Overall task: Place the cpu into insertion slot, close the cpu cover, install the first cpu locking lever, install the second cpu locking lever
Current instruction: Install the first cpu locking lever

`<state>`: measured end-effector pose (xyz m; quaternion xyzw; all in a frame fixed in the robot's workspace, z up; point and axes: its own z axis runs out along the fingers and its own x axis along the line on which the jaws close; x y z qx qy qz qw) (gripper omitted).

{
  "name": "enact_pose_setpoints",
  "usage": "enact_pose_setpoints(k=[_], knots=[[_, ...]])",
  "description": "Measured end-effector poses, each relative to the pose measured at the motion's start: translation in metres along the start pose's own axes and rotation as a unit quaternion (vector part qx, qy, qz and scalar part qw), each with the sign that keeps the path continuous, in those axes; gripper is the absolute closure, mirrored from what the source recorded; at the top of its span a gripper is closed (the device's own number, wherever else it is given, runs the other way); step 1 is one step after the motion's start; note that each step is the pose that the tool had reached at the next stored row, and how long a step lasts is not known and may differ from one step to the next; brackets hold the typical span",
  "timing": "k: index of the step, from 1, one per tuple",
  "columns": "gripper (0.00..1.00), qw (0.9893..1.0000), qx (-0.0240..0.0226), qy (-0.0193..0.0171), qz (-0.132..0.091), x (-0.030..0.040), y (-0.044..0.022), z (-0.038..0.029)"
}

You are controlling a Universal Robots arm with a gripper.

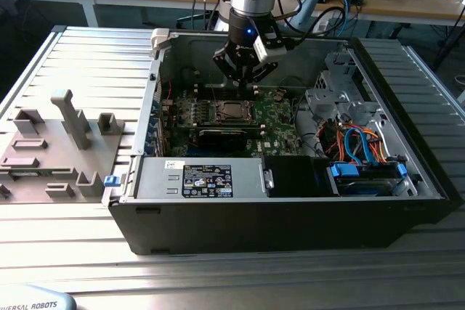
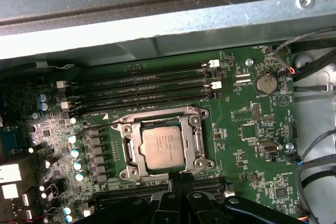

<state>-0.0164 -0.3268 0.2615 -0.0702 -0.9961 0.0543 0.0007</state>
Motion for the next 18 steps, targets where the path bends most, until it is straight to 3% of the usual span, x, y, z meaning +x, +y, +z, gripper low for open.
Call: enact_pose_setpoints(k=[18], knots=[[0.89, 1.0, -0.0001, -0.001, -0.009, 0.0, 0.0, 0.0]])
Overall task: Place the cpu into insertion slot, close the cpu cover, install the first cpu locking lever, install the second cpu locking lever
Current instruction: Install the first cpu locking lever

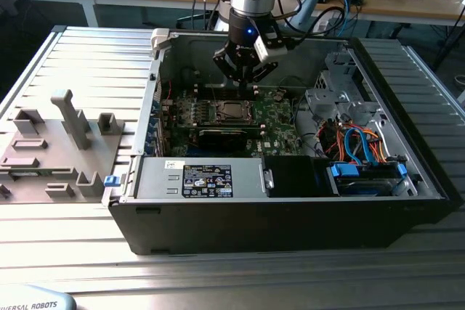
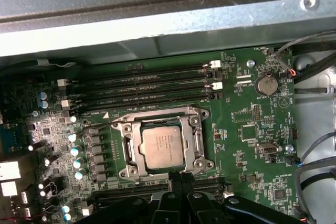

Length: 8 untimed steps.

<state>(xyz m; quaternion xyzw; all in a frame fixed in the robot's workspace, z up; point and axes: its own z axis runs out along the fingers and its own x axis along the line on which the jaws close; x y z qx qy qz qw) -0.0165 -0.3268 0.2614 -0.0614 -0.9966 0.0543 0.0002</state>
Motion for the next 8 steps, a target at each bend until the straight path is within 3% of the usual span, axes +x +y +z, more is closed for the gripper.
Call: enact_pose_setpoints(k=[8], knots=[[0.89, 0.9999, 0.0, -0.0011, -0.01, 0.0, 0.0, 0.0]])
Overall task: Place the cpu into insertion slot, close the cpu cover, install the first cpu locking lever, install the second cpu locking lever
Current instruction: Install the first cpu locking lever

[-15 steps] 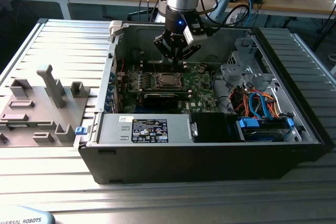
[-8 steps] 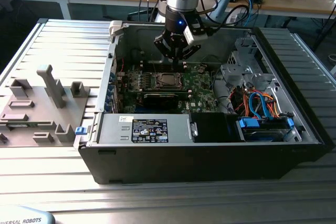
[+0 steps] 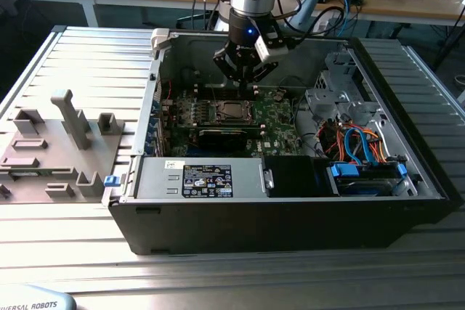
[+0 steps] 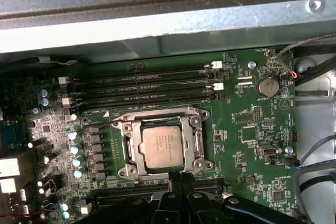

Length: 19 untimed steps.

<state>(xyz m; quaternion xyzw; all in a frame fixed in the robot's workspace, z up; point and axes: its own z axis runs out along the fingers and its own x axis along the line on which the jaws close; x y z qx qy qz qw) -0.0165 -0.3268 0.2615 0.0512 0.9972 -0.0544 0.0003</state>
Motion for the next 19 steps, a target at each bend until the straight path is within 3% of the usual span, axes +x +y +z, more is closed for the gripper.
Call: enact_pose_setpoints(k=[14, 15, 17, 18, 19], knots=[[0.89, 0.9999, -0.0004, -0.0018, -0.016, 0.0, 0.0, 0.0], [0.89, 0.9998, -0.0028, -0.0016, -0.017, 0.0, -0.0001, -0.0001], [0.89, 0.9997, -0.0135, -0.0009, -0.019, 0.0, 0.0, 0.0], [0.89, 0.9995, -0.0263, 0.0001, -0.02, 0.0, 0.0, 0.0], [0.89, 0.9993, -0.0326, 0.0005, -0.02, 0.0, 0.0, 0.0]])
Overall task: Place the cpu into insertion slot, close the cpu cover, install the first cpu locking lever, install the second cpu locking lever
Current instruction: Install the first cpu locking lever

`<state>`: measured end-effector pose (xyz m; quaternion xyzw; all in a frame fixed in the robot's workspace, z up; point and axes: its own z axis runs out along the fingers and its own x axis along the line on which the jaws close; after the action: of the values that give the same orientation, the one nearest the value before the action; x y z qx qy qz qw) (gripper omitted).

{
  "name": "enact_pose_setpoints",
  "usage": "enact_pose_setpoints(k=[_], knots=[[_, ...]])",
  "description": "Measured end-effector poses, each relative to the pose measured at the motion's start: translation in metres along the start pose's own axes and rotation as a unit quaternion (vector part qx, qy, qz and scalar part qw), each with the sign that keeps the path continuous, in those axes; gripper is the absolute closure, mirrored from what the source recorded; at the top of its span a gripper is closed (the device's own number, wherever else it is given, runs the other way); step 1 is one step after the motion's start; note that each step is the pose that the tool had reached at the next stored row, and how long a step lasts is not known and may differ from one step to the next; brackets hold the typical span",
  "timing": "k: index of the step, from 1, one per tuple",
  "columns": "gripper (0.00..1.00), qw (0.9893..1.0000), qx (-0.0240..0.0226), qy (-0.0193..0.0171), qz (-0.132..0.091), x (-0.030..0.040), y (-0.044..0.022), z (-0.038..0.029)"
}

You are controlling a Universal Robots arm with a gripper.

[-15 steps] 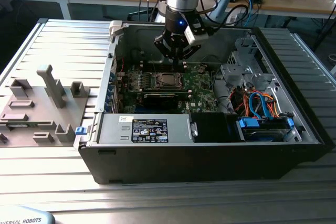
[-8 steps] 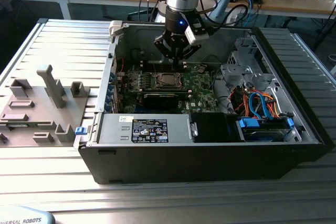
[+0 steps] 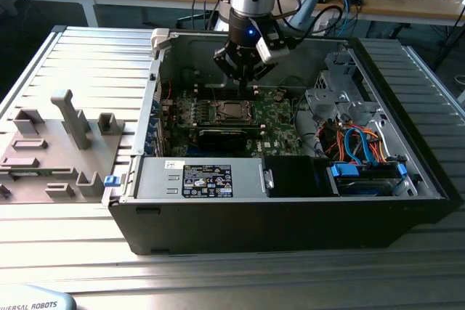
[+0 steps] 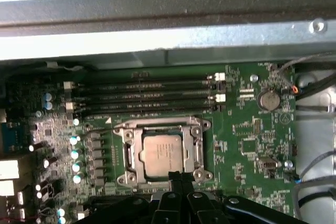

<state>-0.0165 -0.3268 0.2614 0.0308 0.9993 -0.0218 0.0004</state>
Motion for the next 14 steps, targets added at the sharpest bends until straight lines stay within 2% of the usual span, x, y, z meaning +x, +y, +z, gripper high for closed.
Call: enact_pose_setpoints(k=[2, 4, 7, 12, 14], knots=[[0.89, 0.9999, -0.0139, 0.0008, -0.002, 0.0, -0.0001, -0.0001], [0.89, 0.9998, -0.0186, 0.001, -0.006, 0.0, 0.0, -0.0001], [0.89, 0.9997, -0.0223, 0.001, -0.013, 0.0, 0.0, 0.0], [0.89, 0.9997, -0.0223, 0.001, -0.013, 0.0003, 0.0, 0.0], [0.89, 0.9997, -0.0223, 0.0009, -0.013, 0.0026, -0.0002, 0.0]])
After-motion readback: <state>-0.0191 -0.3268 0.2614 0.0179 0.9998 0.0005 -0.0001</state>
